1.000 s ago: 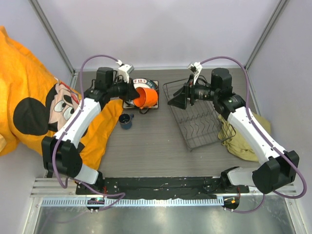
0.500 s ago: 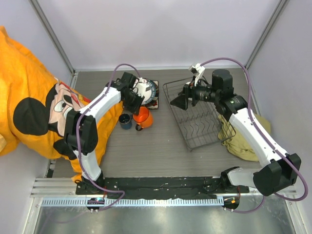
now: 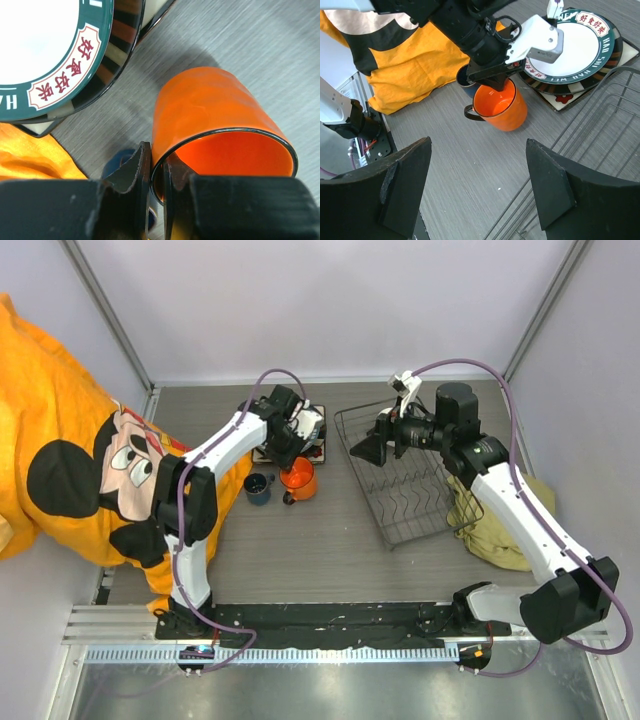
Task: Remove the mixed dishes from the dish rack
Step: Place the cup at the center of the board.
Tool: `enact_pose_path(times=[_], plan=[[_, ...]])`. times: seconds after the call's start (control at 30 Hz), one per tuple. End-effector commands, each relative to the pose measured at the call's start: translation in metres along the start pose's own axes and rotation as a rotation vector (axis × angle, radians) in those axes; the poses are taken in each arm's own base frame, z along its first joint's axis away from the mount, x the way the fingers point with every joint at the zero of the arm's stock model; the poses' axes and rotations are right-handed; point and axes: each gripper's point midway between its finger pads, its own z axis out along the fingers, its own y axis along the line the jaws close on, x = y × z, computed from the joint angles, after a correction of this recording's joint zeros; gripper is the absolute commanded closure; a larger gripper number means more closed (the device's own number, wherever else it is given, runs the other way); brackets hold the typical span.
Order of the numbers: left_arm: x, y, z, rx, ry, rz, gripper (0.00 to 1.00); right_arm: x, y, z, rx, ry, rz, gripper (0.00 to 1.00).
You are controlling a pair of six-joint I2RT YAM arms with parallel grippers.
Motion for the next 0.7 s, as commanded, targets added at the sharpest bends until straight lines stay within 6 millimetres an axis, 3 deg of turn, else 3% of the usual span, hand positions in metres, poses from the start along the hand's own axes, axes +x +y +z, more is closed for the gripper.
enact_pose_path(times=[0.0,0.27,0.67], plan=[[-0.011,0.004,-0.010,-0.022,-0.010,0.024,1.00,-0.020,0.003,-0.012,0.040,-0.060,-0.074,0.18],[-0.009,0.005,-0.004,-0.024,0.009,0.032,1.00,-0.022,-0.011,-0.014,0.125,-0.065,-0.079,0.17],[-0.013,0.006,0.001,-0.014,0.007,0.031,1.00,-0.022,-0.014,-0.016,0.147,-0.060,-0.082,0.17]])
